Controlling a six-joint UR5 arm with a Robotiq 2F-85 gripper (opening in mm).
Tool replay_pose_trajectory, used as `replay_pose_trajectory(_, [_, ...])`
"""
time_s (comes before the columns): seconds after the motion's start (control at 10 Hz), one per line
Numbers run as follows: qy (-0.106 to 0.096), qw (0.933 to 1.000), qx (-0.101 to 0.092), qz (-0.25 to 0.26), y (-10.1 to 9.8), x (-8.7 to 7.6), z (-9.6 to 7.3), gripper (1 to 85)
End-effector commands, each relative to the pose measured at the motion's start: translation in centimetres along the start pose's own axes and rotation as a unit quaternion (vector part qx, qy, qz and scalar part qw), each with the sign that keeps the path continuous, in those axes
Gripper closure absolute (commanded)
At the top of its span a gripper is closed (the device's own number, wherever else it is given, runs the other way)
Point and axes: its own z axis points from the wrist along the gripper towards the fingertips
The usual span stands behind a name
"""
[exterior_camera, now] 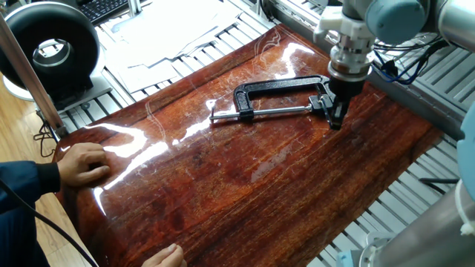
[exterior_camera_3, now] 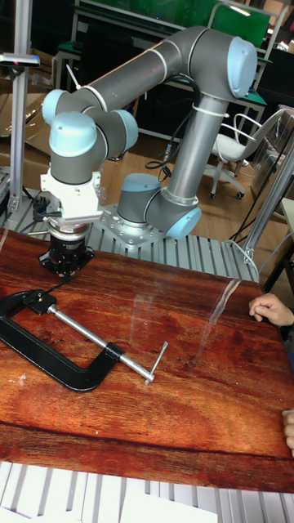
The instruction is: Turn the hands of a clock
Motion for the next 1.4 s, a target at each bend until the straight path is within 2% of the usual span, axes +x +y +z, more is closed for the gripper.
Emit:
replay_pose_trajectory(0.0, [0.001, 1.0000, 0.002, 0.004, -0.2, -1.4, -1.1, 84.7])
replay_pose_trajectory(0.2, [0.002, 1.0000, 0.000, 0.003, -0.3, -2.2, -1.7, 84.7])
replay_pose_trajectory(0.7, [-0.005, 0.9999, 0.000, 0.013, -0.2, -4.7, -1.5, 84.7])
replay_pose_trajectory(1.0, [-0.003, 0.9999, 0.010, -0.001, -1.4, -5.5, -1.7, 84.7])
replay_pose_trajectory(1.3, [-0.005, 0.9998, 0.010, -0.016, -2.3, -6.2, -1.8, 84.7])
